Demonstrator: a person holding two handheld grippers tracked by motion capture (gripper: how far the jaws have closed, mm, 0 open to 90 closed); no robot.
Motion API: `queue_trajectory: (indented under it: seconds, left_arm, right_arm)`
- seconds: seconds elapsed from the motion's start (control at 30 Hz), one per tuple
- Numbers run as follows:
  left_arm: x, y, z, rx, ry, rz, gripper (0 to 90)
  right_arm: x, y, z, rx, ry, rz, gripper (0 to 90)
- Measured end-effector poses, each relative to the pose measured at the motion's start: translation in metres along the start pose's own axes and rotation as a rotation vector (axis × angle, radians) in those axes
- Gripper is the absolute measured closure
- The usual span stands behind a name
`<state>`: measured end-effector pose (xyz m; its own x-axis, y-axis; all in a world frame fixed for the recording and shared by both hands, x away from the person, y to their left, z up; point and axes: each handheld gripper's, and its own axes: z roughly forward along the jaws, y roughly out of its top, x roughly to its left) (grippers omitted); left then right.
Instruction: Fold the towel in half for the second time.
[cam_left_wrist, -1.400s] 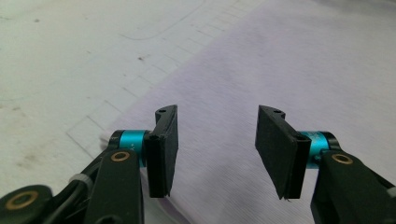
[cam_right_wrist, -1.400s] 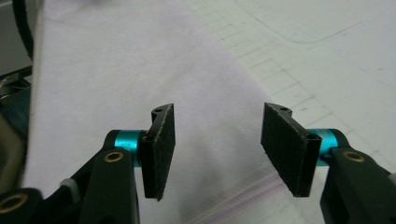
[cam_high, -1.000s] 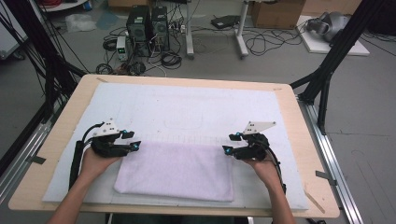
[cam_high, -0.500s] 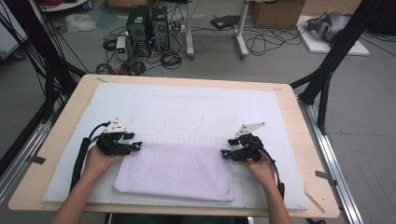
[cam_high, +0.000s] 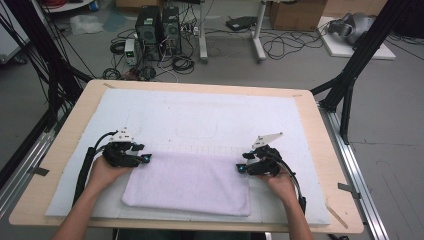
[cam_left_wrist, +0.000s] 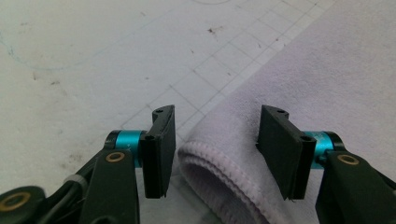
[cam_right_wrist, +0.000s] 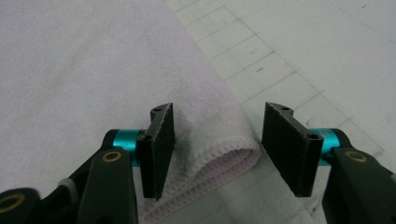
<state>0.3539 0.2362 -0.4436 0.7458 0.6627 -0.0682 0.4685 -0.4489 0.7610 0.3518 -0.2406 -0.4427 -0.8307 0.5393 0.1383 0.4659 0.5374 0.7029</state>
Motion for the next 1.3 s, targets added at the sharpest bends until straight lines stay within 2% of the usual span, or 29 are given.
queue_trajectory:
  seconds: [0.07,0.13,0.2,0.37,0.43,0.53,0.67,0.8,0.93,1.1,1.3]
  left_arm:
    - [0.000,-0.001,0.000,-0.004,-0.020,-0.004,51.0]
    - [0.000,-0.001,0.000,-0.001,-0.030,0.001,55.5]
    - [-0.001,-0.001,0.000,-0.002,-0.044,0.002,61.4]
    - [-0.003,-0.001,-0.001,0.001,-0.059,0.010,73.1]
    - [-0.004,0.000,-0.001,0.000,-0.054,0.019,75.9]
    - [-0.008,0.001,-0.003,0.002,-0.033,0.047,78.2]
    - [-0.013,0.004,-0.006,-0.002,-0.002,0.077,79.4]
    - [-0.015,0.010,-0.011,-0.036,0.016,0.072,79.8]
    - [-0.013,0.021,-0.014,-0.076,0.042,0.069,79.8]
    - [-0.006,0.038,-0.012,-0.095,0.079,0.062,79.8]
    - [0.010,0.064,-0.009,-0.125,0.107,0.038,79.8]
  right_arm:
    - [0.001,0.000,0.000,0.005,0.002,-0.005,49.5]
    - [0.005,-0.004,0.000,-0.026,0.009,-0.018,57.1]
    - [0.006,-0.008,-0.001,-0.048,0.017,-0.007,62.0]
    - [0.008,-0.007,-0.002,-0.041,0.032,-0.029,74.2]
    - [0.007,-0.008,-0.002,-0.048,0.040,-0.018,76.4]
    - [0.007,-0.008,-0.003,-0.053,0.047,-0.008,78.6]
    - [0.009,-0.005,-0.007,-0.059,0.036,-0.020,80.3]
    - [0.009,0.001,-0.014,-0.066,0.036,-0.031,80.7]
    - [0.006,0.012,-0.019,-0.069,0.015,-0.046,80.8]
    - [-0.007,0.030,-0.025,-0.081,-0.025,-0.052,80.8]
    - [-0.027,0.057,-0.033,-0.101,-0.084,-0.047,80.8]
